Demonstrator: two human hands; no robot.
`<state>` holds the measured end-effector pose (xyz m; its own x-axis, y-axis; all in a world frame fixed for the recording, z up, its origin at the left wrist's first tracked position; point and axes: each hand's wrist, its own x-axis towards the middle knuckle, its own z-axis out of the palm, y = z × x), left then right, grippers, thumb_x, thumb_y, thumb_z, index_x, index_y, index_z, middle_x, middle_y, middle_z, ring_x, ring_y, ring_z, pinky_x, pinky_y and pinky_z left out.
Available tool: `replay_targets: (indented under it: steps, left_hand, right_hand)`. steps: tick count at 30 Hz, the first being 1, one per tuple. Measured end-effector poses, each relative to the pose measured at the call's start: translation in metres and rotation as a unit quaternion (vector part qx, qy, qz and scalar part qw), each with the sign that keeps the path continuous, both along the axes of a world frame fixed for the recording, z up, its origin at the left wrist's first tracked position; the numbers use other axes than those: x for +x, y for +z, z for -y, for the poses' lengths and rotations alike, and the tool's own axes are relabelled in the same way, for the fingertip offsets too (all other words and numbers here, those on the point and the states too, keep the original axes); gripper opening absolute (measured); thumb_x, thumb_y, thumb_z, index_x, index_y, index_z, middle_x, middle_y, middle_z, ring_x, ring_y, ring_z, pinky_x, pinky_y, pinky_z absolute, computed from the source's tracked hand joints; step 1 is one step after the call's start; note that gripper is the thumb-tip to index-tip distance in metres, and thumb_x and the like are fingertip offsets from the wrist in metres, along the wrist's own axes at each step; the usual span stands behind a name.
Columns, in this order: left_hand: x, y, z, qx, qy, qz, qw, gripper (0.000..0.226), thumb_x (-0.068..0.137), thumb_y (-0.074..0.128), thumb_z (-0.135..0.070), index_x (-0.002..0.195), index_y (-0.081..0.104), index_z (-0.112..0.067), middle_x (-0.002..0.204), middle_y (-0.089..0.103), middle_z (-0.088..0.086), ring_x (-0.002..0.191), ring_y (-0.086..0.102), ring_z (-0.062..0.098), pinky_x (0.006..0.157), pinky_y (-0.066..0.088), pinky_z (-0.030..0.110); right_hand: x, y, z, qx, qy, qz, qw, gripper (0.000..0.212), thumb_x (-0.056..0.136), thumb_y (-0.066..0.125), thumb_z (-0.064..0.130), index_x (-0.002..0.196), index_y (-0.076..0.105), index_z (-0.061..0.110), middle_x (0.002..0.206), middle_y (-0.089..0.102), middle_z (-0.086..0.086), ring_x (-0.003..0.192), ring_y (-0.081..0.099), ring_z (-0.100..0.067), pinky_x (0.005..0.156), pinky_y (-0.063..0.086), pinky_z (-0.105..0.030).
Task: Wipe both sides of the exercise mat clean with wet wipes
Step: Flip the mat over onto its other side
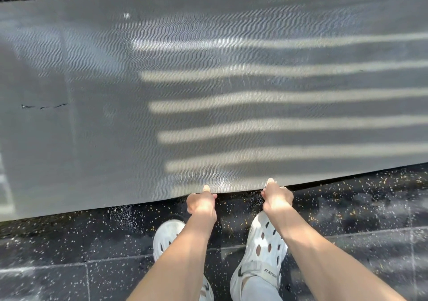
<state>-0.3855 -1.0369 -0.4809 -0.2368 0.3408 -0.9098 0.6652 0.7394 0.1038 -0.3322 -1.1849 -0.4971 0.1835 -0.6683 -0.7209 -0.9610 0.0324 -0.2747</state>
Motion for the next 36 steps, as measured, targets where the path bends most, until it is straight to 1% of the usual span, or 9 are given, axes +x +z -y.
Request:
replay_targets:
  steps: [4, 10, 18, 21, 25, 27, 31, 33, 36]
  left_hand:
    - [-0.005, 0.005, -0.001, 0.012, -0.009, -0.013, 1.000, 0.056, 0.099, 0.059, -0.022, 0.144, 0.037, 0.004, 0.071, 0.065, 0.003, 0.106, 0.067, 0.024, 0.093, 0.043, 0.030]
    - [-0.019, 0.005, -0.003, 0.002, -0.035, -0.075, 0.997, 0.047, 0.097, 0.062, -0.022, 0.133, 0.050, 0.007, 0.077, 0.070, 0.006, 0.108, 0.065, 0.027, 0.093, 0.044, 0.031]
    - [-0.033, 0.001, -0.002, -0.047, -0.069, -0.082, 0.993, 0.042, 0.098, 0.060, -0.016, 0.132, 0.049, 0.006, 0.102, 0.068, 0.014, 0.116, 0.060, 0.032, 0.093, 0.044, 0.035]
    - [-0.030, -0.008, -0.008, -0.117, -0.055, -0.025, 0.991, 0.040, 0.095, 0.060, -0.009, 0.131, 0.052, 0.007, 0.131, 0.059, 0.024, 0.120, 0.059, 0.035, 0.079, 0.049, 0.032]
    - [-0.024, 0.002, -0.022, -0.133, -0.021, -0.018, 0.991, 0.034, 0.094, 0.066, -0.019, 0.121, 0.055, -0.001, 0.092, 0.064, 0.010, 0.078, 0.060, 0.017, 0.064, 0.045, 0.024]
    - [-0.018, 0.019, -0.030, -0.108, -0.009, -0.014, 0.994, 0.014, 0.094, 0.064, -0.010, 0.093, 0.053, -0.002, 0.078, 0.056, 0.007, 0.078, 0.056, 0.020, 0.074, 0.044, 0.026]
    - [-0.012, 0.060, -0.047, -0.068, -0.019, 0.019, 0.997, 0.026, 0.093, 0.059, 0.000, 0.071, 0.047, -0.007, 0.073, 0.052, 0.005, 0.088, 0.050, 0.024, 0.083, 0.039, 0.029]
    - [-0.014, 0.081, -0.057, -0.061, -0.009, 0.040, 0.997, 0.026, 0.093, 0.059, -0.002, 0.070, 0.050, -0.008, 0.074, 0.053, 0.005, 0.087, 0.049, 0.024, 0.086, 0.039, 0.030]
    - [-0.015, 0.114, -0.070, -0.043, 0.007, 0.042, 0.998, 0.027, 0.093, 0.057, -0.004, 0.068, 0.051, -0.010, 0.073, 0.055, 0.003, 0.075, 0.047, 0.020, 0.080, 0.039, 0.029]
  right_hand:
    - [-0.004, 0.002, 0.000, 0.029, -0.013, -0.028, 0.999, 0.009, 0.092, 0.053, 0.009, 0.092, 0.046, 0.005, 0.080, 0.050, -0.006, 0.066, 0.048, -0.018, 0.059, 0.041, -0.025]
    - [-0.030, -0.006, 0.002, -0.015, 0.033, -0.092, 0.995, 0.029, 0.086, 0.063, 0.029, 0.090, 0.065, 0.001, 0.086, 0.067, -0.013, 0.078, 0.060, -0.025, 0.079, 0.051, -0.033]
    - [-0.041, -0.014, 0.005, -0.001, -0.064, -0.069, 0.996, 0.021, 0.082, 0.065, 0.007, 0.069, 0.049, 0.003, 0.067, 0.059, -0.009, 0.060, 0.057, -0.023, 0.051, 0.048, -0.028]
    - [-0.036, -0.010, 0.012, 0.054, -0.076, -0.009, 0.996, 0.022, 0.095, 0.053, 0.011, 0.081, 0.050, -0.006, 0.081, 0.060, -0.018, 0.088, 0.062, -0.029, 0.077, 0.048, -0.017]
    - [-0.037, 0.007, 0.015, 0.125, 0.012, -0.071, 0.990, 0.029, 0.099, 0.046, 0.022, 0.119, 0.056, 0.002, 0.115, 0.062, -0.021, 0.109, 0.057, -0.036, 0.076, 0.034, -0.006]
    - [-0.028, 0.016, 0.003, 0.105, -0.158, -0.033, 0.981, 0.034, 0.097, 0.052, 0.013, 0.129, 0.050, 0.002, 0.129, 0.058, -0.016, 0.119, 0.056, -0.030, 0.074, 0.040, -0.009]
    - [-0.014, 0.057, -0.020, 0.164, -0.058, -0.092, 0.980, 0.042, 0.097, 0.045, 0.001, 0.137, 0.038, -0.006, 0.144, 0.044, -0.022, 0.132, 0.045, -0.034, 0.098, 0.041, -0.031]
    - [-0.012, 0.080, -0.032, 0.168, 0.062, -0.121, 0.976, 0.030, 0.096, 0.044, -0.003, 0.125, 0.042, -0.008, 0.142, 0.045, -0.021, 0.132, 0.044, -0.035, 0.107, 0.031, -0.039]
    - [-0.006, 0.111, -0.056, 0.188, 0.118, -0.113, 0.968, 0.011, 0.091, 0.049, -0.008, 0.085, 0.051, 0.001, 0.129, 0.054, -0.029, 0.118, 0.055, -0.040, 0.088, 0.048, -0.040]
